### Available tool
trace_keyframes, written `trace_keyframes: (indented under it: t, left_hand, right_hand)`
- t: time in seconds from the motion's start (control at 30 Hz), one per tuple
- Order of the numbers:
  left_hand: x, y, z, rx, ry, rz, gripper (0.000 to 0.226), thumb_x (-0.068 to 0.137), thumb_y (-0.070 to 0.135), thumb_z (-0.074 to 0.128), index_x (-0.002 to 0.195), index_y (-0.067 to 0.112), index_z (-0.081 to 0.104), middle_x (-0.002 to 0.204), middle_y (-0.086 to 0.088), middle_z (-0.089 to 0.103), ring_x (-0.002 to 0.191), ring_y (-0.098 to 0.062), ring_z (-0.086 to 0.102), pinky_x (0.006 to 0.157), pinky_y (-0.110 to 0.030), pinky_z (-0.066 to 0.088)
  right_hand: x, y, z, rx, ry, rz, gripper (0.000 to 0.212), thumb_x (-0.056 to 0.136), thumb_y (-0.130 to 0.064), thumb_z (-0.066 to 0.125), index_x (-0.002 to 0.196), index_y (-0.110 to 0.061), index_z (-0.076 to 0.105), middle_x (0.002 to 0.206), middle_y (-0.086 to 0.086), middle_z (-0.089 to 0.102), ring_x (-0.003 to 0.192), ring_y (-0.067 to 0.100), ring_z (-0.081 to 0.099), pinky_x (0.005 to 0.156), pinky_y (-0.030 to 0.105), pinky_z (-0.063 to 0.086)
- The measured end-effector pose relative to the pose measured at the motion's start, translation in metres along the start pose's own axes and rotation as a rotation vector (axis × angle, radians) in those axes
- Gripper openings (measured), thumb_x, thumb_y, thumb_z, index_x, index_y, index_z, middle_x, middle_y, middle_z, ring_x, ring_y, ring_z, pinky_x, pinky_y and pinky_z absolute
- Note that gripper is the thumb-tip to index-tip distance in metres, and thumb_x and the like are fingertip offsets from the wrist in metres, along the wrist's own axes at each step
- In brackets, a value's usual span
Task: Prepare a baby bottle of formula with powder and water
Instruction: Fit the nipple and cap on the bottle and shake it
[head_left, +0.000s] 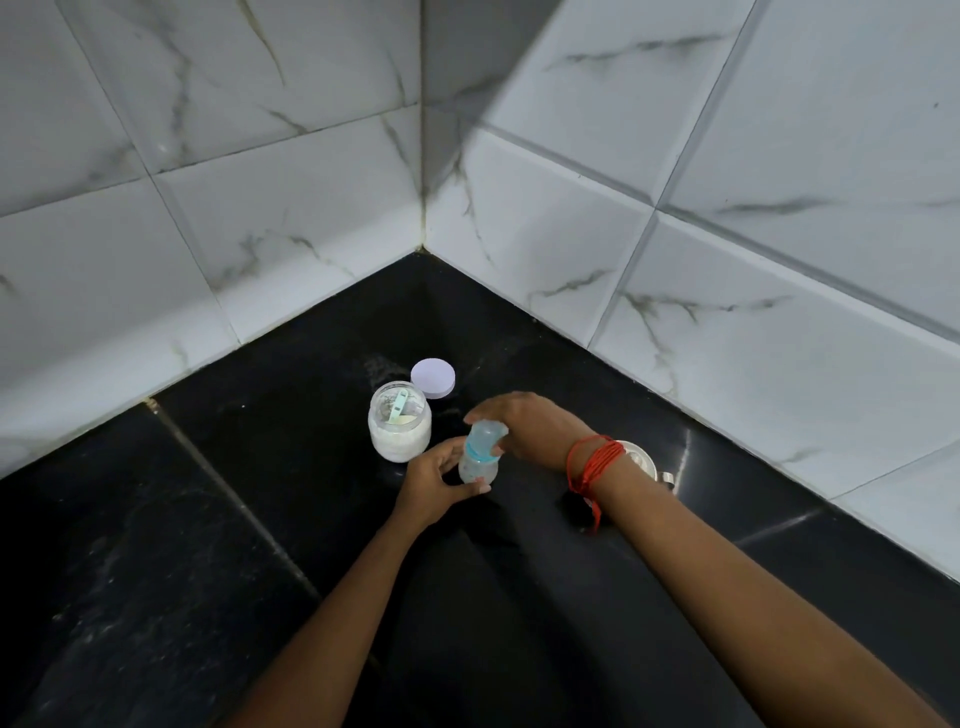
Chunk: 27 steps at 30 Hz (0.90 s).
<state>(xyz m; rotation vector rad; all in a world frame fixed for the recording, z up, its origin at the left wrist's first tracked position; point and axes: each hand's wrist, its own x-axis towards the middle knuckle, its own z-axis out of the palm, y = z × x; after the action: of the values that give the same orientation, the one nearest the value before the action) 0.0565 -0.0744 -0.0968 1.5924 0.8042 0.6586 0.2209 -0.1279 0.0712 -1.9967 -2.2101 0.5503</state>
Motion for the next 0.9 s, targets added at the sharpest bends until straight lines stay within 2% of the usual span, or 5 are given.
trace_keyframes:
  t: [0.23,0.47,0.67,0.8,0.9]
  left_hand:
    - [0.002,-0.003,0.000,-0.009,0.004,0.008,0.063,0.069,0.006,0.096,0.123,0.024,0.069,0.120,0.005,0.077,0.117,-0.010,0.071,0.102,-0.026,0.055]
    - [0.002,-0.004,-0.001,0.005,-0.027,0.028,0.059,0.074,0.003,0.092,0.126,0.017,0.069,0.120,0.006,0.077,0.116,-0.006,0.071,0.099,-0.022,0.054]
    - [-0.014,-0.001,0.006,0.114,0.063,0.136,0.050,0.083,0.018,0.088,0.129,0.025,0.068,0.124,0.015,0.073,0.119,-0.002,0.067,0.102,-0.022,0.052]
    - [-0.028,-0.012,0.012,0.477,0.165,0.163,0.061,0.092,0.033,0.078,0.147,0.019,0.055,0.147,0.002,0.061,0.141,-0.018,0.053,0.119,-0.038,0.041]
    - [-0.039,-0.020,0.015,0.763,0.197,0.110,0.071,0.098,0.048,0.065,0.157,0.015,0.043,0.164,-0.004,0.043,0.155,-0.024,0.033,0.127,-0.041,0.023]
  right_hand:
    - [0.007,-0.001,0.011,-0.098,-0.053,0.049,0.048,0.094,-0.010,0.060,0.140,-0.020,0.057,0.144,0.001,0.057,0.133,0.020,0.052,0.111,0.034,0.040]
    - [0.007,0.002,0.035,-0.077,0.068,0.161,0.057,0.087,-0.009,0.068,0.139,-0.028,0.055,0.137,0.002,0.062,0.121,0.024,0.061,0.102,0.039,0.050]
    - [-0.013,0.018,0.057,0.694,0.119,0.232,0.081,0.076,-0.016,0.085,0.146,-0.020,0.044,0.129,0.003,0.064,0.115,0.014,0.064,0.101,0.027,0.052]
    - [-0.011,0.010,0.097,0.964,0.277,0.288,0.045,0.084,-0.012,0.079,0.125,-0.011,0.060,0.121,0.010,0.069,0.110,0.018,0.066,0.102,0.042,0.053]
    - [-0.012,-0.004,0.106,1.158,0.423,0.314,0.030,0.091,-0.009,0.071,0.119,-0.015,0.062,0.116,0.011,0.069,0.106,0.021,0.065,0.094,0.040,0.054]
